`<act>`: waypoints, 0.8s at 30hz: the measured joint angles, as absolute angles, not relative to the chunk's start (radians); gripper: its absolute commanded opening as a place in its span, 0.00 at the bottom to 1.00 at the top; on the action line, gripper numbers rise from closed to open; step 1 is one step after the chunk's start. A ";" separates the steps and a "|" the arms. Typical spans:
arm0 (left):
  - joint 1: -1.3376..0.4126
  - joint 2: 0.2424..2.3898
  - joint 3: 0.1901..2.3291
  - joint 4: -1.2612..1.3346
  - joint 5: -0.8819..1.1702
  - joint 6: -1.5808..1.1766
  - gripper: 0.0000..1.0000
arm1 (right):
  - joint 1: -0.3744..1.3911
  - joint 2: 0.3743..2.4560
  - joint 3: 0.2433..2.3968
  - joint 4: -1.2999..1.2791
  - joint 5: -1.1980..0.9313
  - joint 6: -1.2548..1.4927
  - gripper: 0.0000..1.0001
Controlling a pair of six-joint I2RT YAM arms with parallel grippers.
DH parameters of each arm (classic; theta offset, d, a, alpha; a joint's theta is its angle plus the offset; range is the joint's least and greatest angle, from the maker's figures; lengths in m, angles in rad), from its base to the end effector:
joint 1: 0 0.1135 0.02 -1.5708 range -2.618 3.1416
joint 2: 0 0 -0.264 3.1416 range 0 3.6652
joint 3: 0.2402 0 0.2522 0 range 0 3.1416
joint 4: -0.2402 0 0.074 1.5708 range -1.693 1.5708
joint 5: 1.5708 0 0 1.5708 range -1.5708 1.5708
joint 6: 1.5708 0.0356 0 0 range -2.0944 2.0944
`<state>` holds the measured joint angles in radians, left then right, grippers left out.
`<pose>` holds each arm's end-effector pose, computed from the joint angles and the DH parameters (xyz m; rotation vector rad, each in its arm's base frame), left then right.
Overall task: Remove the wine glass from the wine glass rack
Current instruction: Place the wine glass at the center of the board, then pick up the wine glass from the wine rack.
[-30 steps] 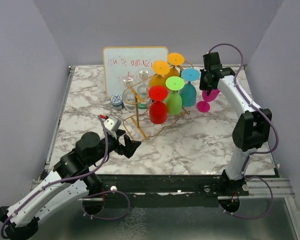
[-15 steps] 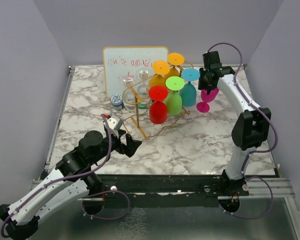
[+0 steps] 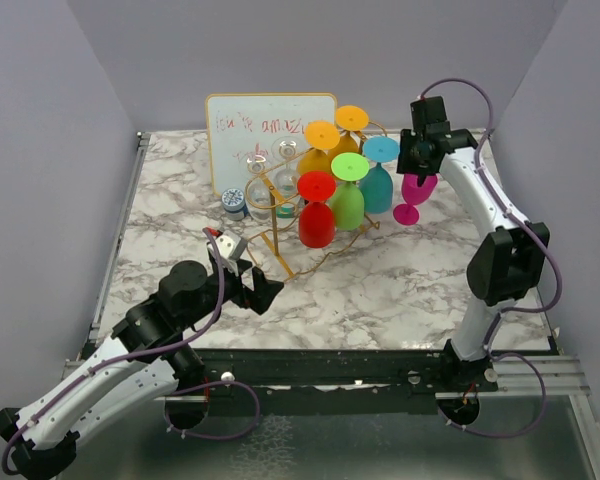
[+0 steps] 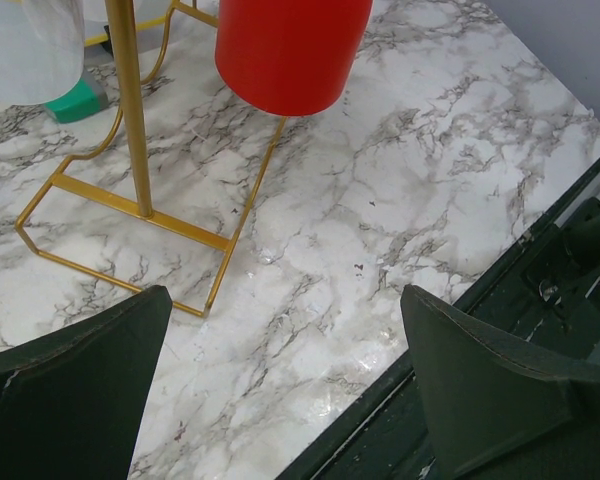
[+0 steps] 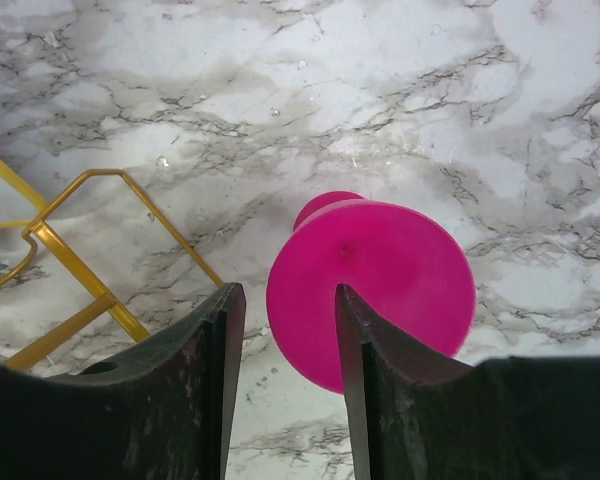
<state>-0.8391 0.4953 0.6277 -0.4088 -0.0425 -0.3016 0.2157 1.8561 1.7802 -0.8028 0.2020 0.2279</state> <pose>0.0867 -0.0942 0.3009 0.4789 1.8545 -0.7472 0.4046 0.0813 0.3243 0.1034 2.4237 -0.0474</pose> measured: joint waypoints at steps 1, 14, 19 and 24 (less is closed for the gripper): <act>-0.839 0.496 0.628 -0.410 -0.043 -0.303 0.99 | 0.216 1.848 1.778 -0.804 0.206 0.230 0.49; -0.839 0.470 0.628 -0.423 -0.075 -0.320 0.99 | 0.216 1.555 1.602 -0.776 0.324 0.327 0.60; -0.839 0.461 0.628 -0.430 -0.098 -0.327 0.99 | 0.216 1.340 1.408 -0.711 0.341 0.384 0.67; -0.839 0.461 0.628 -0.431 -0.103 -0.330 0.99 | 0.215 1.070 1.190 -0.589 0.270 0.438 0.81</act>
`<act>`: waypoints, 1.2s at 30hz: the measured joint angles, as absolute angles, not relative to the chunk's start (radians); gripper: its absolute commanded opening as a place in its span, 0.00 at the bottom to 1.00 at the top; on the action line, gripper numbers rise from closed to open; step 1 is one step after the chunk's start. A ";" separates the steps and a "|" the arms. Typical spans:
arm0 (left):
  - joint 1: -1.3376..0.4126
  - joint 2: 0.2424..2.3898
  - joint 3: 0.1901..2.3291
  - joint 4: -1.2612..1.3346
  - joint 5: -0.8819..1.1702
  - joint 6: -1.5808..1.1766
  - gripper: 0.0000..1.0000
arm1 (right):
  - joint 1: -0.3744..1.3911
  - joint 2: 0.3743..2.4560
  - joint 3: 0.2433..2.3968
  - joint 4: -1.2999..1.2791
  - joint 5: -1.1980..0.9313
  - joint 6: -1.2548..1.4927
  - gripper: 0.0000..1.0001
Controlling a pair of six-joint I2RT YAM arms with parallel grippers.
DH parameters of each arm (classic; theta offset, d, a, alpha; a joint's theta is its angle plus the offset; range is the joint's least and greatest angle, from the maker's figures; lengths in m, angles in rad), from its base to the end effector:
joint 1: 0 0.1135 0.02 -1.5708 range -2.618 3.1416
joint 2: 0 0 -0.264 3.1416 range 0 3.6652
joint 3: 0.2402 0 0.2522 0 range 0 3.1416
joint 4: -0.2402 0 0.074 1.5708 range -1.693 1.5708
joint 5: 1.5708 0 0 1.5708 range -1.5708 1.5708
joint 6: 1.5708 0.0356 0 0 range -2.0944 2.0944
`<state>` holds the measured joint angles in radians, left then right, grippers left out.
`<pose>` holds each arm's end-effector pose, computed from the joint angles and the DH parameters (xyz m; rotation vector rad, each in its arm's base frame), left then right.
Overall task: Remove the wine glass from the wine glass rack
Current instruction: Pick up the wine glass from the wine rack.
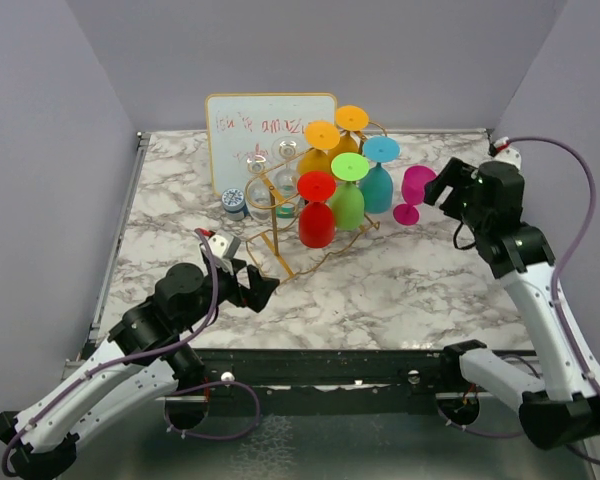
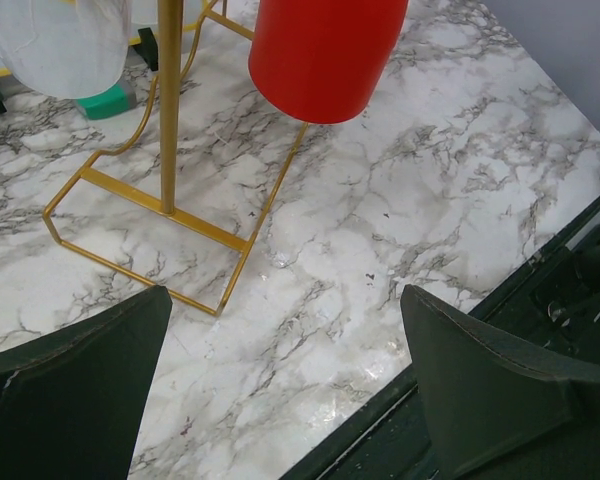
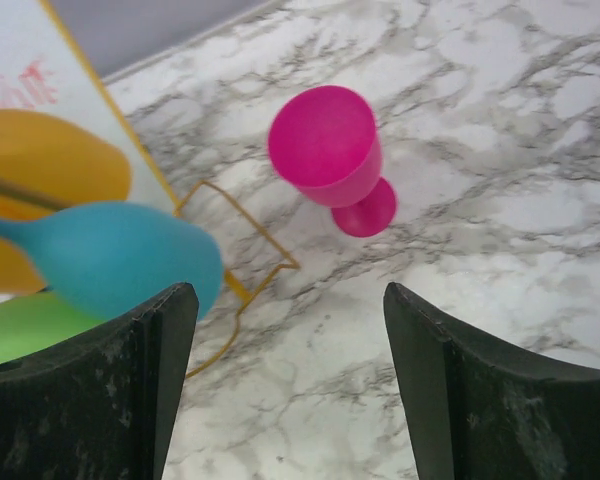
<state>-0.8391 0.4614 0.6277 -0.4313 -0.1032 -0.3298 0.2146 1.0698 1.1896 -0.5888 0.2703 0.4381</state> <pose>0.0835 -0.0875 0.3021 0.4049 1.8526 -0.7180 0.2227 0.0388 0.3849 0.3924 1.9858 0.1375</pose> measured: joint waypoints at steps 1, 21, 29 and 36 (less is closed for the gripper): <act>-0.839 0.466 0.628 -0.431 -0.104 -0.330 0.99 | 0.215 1.021 1.161 -0.575 0.245 0.455 0.81; -0.839 0.503 0.628 -0.437 -0.104 -0.330 0.99 | 0.362 0.836 0.842 -0.082 -0.468 0.973 0.59; -0.839 0.510 0.628 -0.437 -0.104 -0.331 0.99 | 0.539 0.964 0.904 -0.001 -0.456 1.004 0.57; -0.839 0.509 0.628 -0.437 -0.104 -0.333 0.99 | 0.563 1.034 0.976 0.001 -0.395 1.002 0.57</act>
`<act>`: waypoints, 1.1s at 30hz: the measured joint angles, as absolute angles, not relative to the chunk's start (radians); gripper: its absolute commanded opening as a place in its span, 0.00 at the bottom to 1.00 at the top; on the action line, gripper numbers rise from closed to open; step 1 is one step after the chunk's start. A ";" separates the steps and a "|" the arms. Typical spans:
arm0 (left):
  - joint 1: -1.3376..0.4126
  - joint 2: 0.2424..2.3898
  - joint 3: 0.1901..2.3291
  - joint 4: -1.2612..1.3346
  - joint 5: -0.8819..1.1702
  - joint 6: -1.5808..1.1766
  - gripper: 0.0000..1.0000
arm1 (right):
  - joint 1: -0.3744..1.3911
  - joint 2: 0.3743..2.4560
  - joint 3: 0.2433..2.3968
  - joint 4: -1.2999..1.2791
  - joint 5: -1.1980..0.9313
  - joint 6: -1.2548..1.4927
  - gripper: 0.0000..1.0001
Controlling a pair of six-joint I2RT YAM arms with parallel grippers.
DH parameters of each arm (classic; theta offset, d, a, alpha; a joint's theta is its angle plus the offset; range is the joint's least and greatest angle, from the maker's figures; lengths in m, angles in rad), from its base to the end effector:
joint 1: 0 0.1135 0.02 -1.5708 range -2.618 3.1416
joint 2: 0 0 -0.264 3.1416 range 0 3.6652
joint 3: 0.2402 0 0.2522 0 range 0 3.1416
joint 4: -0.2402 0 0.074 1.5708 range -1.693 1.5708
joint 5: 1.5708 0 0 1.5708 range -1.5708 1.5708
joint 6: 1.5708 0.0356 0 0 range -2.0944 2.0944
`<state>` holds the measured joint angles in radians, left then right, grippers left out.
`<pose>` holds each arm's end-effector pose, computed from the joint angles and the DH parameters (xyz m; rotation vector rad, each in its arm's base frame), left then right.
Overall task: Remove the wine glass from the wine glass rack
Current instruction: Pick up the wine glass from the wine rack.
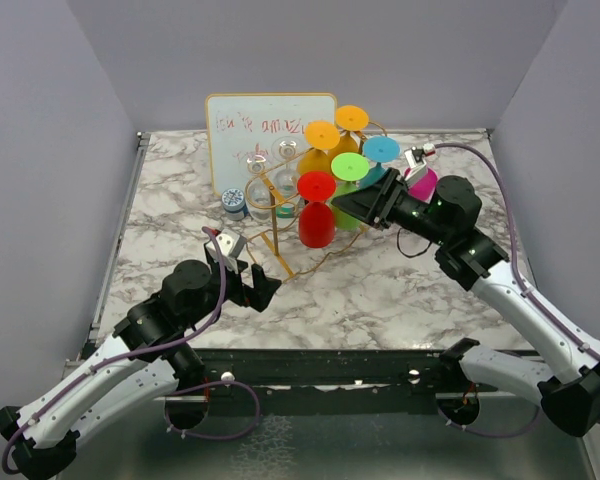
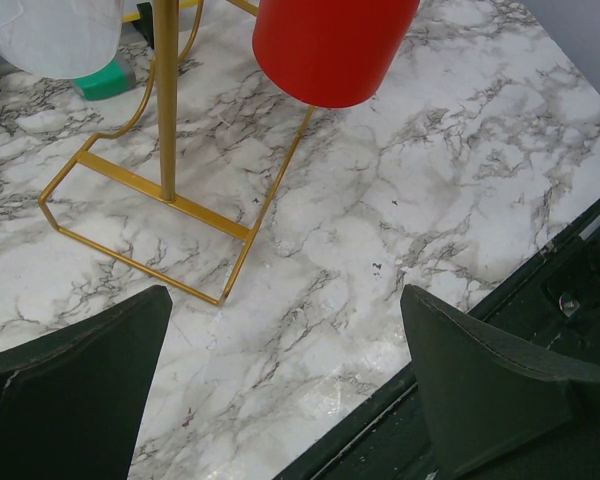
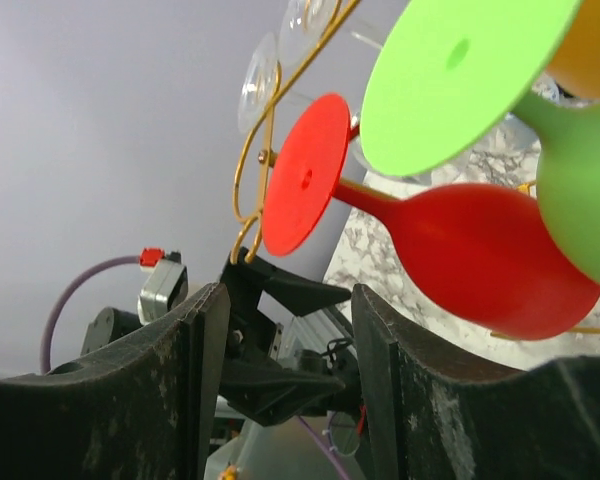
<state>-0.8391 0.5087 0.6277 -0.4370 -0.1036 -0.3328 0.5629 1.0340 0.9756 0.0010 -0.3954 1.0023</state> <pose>0.0892 -0.0939 0.2965 0.4170 1.9035 -0.6951 0.1954 0.1395 0.3798 0.0608 1.8548 1.4730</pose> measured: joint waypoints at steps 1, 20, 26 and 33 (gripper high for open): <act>-0.839 0.509 0.628 -0.437 -0.104 -0.333 0.99 | 0.563 1.040 0.986 0.001 -0.384 1.002 0.57; -0.839 0.546 0.628 -0.437 -0.102 -0.333 0.99 | 0.563 1.180 1.105 -0.059 -0.303 1.025 0.41; -0.839 0.549 0.628 -0.437 -0.099 -0.333 0.99 | 0.563 1.181 1.106 -0.056 -0.304 1.036 0.34; -0.839 0.574 0.628 -0.437 -0.089 -0.333 0.99 | 0.563 1.180 1.106 -0.054 -0.303 1.050 0.26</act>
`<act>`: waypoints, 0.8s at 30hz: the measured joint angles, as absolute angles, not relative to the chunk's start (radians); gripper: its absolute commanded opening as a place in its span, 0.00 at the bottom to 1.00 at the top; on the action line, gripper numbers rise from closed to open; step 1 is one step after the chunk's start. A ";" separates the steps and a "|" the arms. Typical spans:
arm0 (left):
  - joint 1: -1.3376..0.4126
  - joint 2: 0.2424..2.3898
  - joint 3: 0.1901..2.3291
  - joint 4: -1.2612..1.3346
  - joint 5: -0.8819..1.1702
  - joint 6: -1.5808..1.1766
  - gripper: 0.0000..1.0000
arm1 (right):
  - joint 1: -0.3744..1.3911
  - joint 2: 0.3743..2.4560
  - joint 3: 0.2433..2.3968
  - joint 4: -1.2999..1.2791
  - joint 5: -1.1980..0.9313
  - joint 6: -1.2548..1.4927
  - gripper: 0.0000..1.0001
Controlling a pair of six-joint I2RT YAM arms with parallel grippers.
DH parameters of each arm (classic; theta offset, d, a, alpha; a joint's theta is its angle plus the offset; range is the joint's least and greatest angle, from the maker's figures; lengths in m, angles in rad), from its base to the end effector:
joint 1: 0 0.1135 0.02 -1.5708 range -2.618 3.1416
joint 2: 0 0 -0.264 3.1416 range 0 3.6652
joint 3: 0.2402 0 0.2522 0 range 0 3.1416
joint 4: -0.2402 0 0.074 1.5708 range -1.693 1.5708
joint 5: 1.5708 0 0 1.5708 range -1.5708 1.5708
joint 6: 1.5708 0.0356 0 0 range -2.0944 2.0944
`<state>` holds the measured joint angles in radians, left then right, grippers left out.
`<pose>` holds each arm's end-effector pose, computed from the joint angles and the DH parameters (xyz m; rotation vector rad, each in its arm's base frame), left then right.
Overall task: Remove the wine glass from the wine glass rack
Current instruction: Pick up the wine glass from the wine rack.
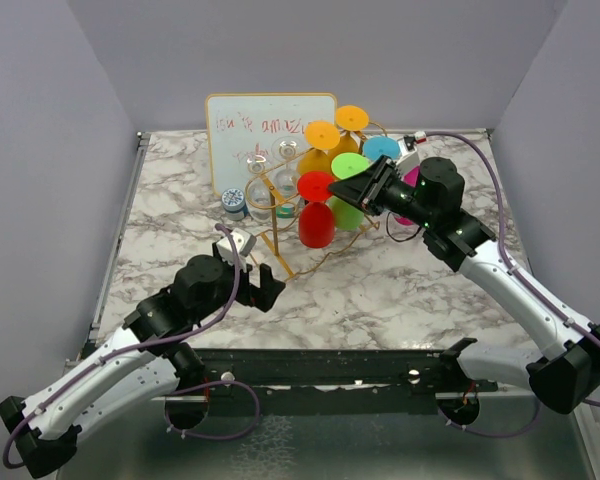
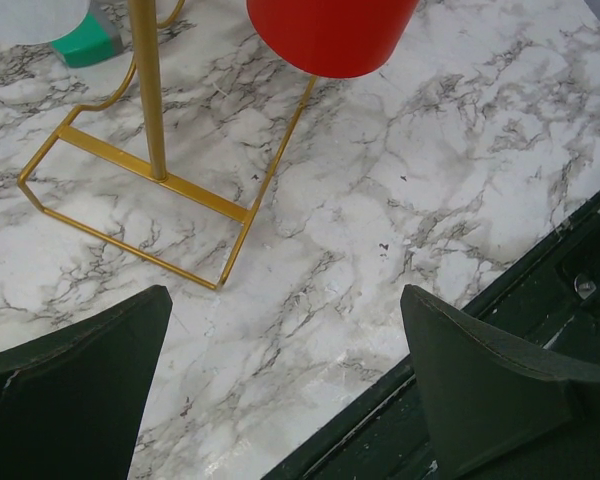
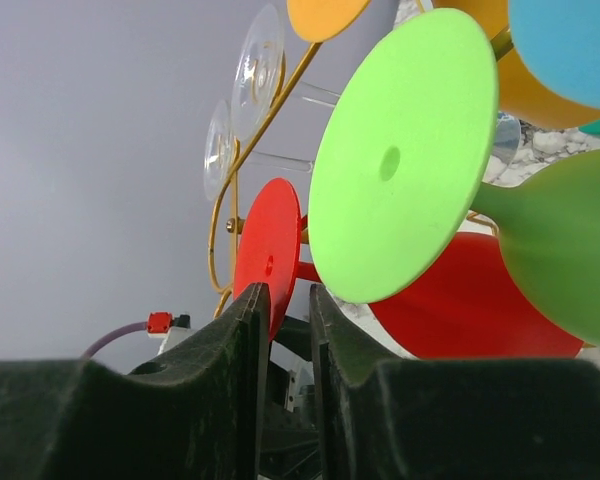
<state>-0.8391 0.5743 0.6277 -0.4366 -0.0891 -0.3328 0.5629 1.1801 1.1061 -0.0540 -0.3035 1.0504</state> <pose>0.0968 -0.1030 0.2890 0.4459 1.9656 -0.6772 0.2271 0.1559 0.3855 0.2111 1.9101 1.4109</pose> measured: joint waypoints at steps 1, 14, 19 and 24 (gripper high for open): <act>-0.839 0.582 0.628 -0.437 -0.085 -0.333 0.99 | 0.563 1.180 1.106 -0.054 -0.304 1.055 0.25; -0.839 0.587 0.628 -0.437 -0.067 -0.332 0.99 | 0.563 1.164 1.103 -0.046 -0.304 1.126 0.15; -0.839 0.557 0.628 -0.437 -0.067 -0.332 0.99 | 0.563 1.164 1.103 -0.047 -0.304 1.144 0.19; -0.839 0.545 0.628 -0.436 -0.067 -0.332 0.99 | 0.563 1.164 1.103 -0.046 -0.304 1.164 0.20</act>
